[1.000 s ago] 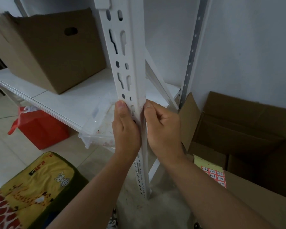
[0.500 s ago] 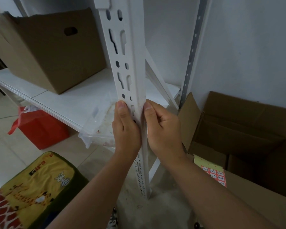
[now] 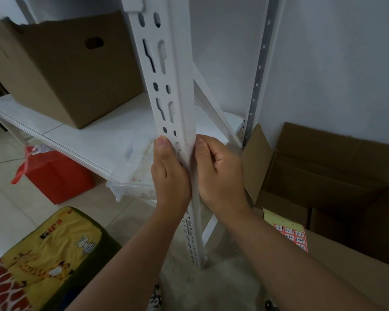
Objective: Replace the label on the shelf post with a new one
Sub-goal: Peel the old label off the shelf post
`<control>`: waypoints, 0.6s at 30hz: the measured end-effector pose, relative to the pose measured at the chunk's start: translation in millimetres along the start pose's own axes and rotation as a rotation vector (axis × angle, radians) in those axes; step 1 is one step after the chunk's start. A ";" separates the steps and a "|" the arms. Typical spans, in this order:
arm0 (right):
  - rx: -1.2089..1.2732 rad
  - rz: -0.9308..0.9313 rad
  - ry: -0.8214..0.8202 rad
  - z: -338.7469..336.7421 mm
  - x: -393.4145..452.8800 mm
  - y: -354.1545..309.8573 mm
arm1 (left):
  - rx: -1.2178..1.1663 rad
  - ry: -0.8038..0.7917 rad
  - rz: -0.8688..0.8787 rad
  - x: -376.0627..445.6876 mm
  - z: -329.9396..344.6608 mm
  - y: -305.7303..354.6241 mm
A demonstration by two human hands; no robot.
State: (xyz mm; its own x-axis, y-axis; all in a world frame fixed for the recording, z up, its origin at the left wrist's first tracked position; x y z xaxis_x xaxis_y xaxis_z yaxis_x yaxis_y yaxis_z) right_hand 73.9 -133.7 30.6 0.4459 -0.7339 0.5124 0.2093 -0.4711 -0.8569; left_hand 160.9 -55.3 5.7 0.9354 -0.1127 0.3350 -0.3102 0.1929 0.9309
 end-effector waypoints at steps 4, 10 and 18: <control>0.087 0.150 -0.019 0.8 -3.1 10.8 | 0.013 -0.033 -0.027 0.6 0.1 -2.2; 0.189 0.270 -0.022 -7.1 -6.1 13.5 | 0.090 -0.028 0.049 -3.5 -4.8 6.1; 0.141 0.174 -0.078 -19.6 -7.4 -4.7 | 0.308 0.129 0.702 -34.2 -21.1 74.6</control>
State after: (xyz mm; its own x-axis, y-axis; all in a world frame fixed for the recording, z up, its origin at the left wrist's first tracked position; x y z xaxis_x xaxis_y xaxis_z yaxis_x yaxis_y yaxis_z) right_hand 52.5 -135.7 32.0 0.5509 -0.7553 0.3552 0.2405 -0.2638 -0.9341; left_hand 109.4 -16.5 60.6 0.5087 0.0532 0.8593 -0.8530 -0.1046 0.5114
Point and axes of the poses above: each hand's wrist, its own x-axis towards the middle knuckle, its own z-axis out of the palm, y = z × x, the point moved 8 cm from there along x, towards the middle knuckle, and after that the axes turned 10 degrees about y, right-handed, at the moved point
